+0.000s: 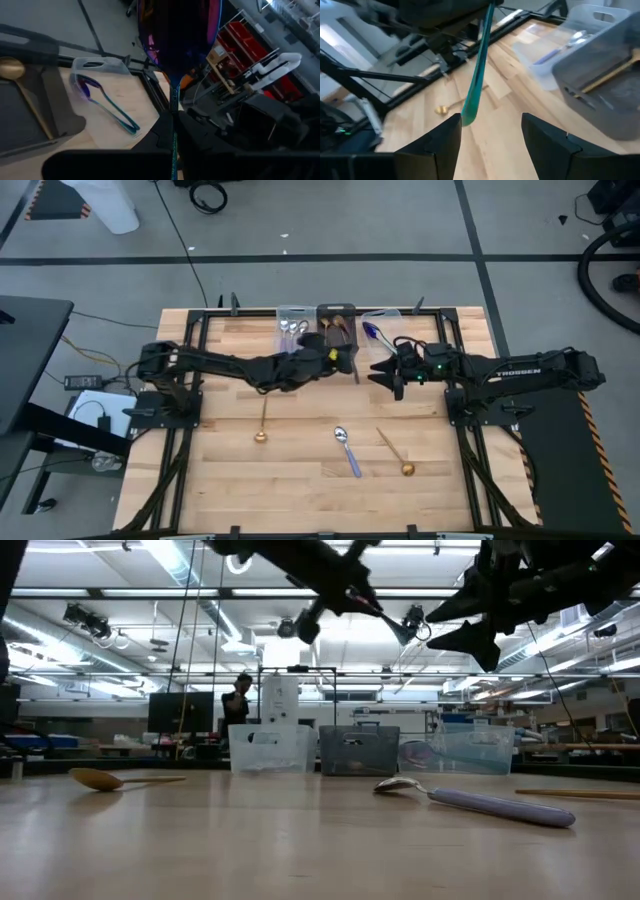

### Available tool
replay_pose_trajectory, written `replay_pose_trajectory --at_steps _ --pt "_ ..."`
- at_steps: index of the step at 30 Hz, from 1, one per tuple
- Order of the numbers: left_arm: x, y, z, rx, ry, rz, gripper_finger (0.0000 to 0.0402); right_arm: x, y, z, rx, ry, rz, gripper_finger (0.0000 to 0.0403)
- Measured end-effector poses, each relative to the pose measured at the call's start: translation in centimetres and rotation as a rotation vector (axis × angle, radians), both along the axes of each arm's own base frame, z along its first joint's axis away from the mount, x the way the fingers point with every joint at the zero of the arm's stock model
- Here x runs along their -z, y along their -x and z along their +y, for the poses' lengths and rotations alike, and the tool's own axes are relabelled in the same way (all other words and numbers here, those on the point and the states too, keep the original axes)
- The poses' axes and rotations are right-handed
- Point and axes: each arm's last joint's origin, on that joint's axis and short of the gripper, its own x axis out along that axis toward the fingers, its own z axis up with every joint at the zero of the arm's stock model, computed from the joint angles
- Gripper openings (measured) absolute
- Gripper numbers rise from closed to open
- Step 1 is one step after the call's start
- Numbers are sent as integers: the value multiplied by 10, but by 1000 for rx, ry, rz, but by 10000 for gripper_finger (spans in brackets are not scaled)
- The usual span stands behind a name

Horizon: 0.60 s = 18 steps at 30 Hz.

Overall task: Sort silverware by color (type)
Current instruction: Put the blue spoon into the right transparent bin

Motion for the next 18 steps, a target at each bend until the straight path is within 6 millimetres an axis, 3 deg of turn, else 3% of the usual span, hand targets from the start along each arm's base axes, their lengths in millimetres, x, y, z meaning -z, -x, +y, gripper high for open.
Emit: replay_pose_trajectory --at_steps 6,11,18 --pt "-4 -24 7 -14 3 127 13 2 1 0 45 35 31 200" --pt "-11 -40 8 -16 -14 134 13 2 1 -1 91 117 47 197" --pt "-17 -48 9 -42 -80 176 13 1 1 -2 120 149 39 197"
